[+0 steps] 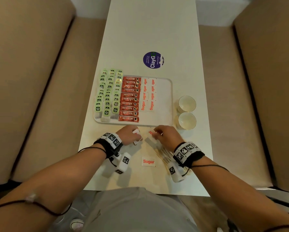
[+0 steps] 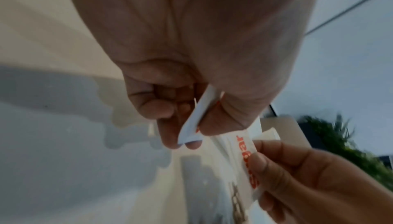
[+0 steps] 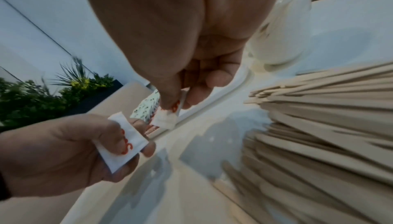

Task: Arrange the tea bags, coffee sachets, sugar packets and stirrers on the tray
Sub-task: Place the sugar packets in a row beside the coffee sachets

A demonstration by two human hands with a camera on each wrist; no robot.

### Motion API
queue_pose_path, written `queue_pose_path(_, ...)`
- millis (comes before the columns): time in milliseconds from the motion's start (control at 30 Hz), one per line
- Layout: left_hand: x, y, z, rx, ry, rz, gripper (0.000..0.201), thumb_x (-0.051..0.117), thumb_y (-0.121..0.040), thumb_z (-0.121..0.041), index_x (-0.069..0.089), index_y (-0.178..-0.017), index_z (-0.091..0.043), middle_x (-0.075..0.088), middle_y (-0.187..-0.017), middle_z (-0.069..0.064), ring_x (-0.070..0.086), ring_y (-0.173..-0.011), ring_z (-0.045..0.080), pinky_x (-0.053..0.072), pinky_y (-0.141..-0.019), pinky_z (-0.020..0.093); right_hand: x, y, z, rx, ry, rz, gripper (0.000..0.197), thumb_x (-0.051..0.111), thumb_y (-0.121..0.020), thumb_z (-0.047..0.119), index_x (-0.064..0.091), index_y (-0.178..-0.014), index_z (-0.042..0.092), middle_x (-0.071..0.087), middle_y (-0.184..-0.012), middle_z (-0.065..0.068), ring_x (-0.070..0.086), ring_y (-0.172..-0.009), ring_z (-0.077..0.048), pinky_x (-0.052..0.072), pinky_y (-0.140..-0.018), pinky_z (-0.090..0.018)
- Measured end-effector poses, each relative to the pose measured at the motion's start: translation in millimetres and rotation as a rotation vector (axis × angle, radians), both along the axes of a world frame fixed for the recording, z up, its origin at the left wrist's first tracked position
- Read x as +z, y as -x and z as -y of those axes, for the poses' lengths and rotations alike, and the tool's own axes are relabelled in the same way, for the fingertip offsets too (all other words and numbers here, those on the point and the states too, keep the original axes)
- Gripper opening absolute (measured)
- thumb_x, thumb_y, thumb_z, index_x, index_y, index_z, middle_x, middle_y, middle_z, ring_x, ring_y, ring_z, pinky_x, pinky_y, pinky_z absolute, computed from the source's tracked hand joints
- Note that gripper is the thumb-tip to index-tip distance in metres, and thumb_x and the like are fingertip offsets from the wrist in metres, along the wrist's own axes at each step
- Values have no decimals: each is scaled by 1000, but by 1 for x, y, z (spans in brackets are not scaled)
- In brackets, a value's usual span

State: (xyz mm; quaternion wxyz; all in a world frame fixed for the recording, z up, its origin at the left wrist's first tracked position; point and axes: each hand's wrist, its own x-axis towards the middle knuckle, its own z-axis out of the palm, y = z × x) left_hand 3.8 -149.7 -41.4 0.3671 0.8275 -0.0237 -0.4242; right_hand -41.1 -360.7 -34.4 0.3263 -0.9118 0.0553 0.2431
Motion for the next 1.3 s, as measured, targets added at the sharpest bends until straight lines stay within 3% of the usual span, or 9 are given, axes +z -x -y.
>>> queue_pose_path(233,14,3,7,179,221,-122,44,60,-72,-18,60,-115,-26,69,-98,9,61,-82,21,47,-69,32,4,0,-15,-49,-204,23,17,67,-96,38,61,-89,24,71,-84,2,66,-78,-20,56,-74,-37)
queue_pose_path(367,19,6,8,198,332,-113,9,64,-96,-16,61,-104,-16,72,-78,-2,65,-70,15,47,-65,30,5,0,-19,-36,-178,49,22,65,-97,41,62,-84,23,69,-80,1,58,-68,-14,47,-64,-26)
queue_pose_path(433,19,8,4,192,354,-102,7,64,-98,-20,63,-101,-14,72,-80,3,63,-68,15,49,-61,27,6,1,-20,-20,-185,31,22,60,-99,39,61,-82,26,68,-81,1,59,-70,-14,48,-66,-28)
queue_pose_path(633,10,14,-1,291,293,-151,5,59,-100,-13,62,-103,-11,68,-86,13,63,-69,21,54,-60,31,6,7,-15,124,-166,-38,23,52,-104,37,69,-100,22,69,-91,6,63,-82,-16,48,-74,-30)
queue_pose_path(733,7,17,-5,324,265,-254,10,52,-102,-12,59,-108,-9,71,-97,20,66,-73,25,56,-59,32,-4,9,-14,309,28,-52,26,59,-99,44,72,-108,23,71,-100,4,64,-90,-15,51,-81,-32)
queue_pose_path(867,5,23,-14,339,302,-355,20,41,-101,-6,60,-109,-8,73,-110,18,68,-81,29,58,-64,36,-13,20,-20,590,262,-84,41,69,-88,53,68,-116,23,65,-104,4,60,-90,-17,45,-73,-30)
queue_pose_path(1033,2,30,-19,331,256,-352,23,44,-95,-2,60,-111,-6,69,-96,14,67,-88,28,58,-72,39,-17,31,-32,731,366,-66,55,79,-81,51,63,-118,15,57,-112,-2,62,-86,-25,53,-71,-35)
queue_pose_path(1167,-1,34,-19,287,191,-308,16,49,-94,-2,61,-105,-6,63,-83,12,65,-77,23,56,-61,32,-17,34,-37,766,359,-45,43,75,-87,43,66,-119,15,57,-115,-3,65,-86,-27,55,-74,-38)
queue_pose_path(1300,-2,39,-19,124,105,-257,4,62,-94,-7,64,-97,-7,63,-75,6,62,-66,18,58,-65,34,-14,35,-40,759,324,-62,31,71,-92,36,70,-114,15,60,-112,-4,66,-87,-27,54,-75,-37)
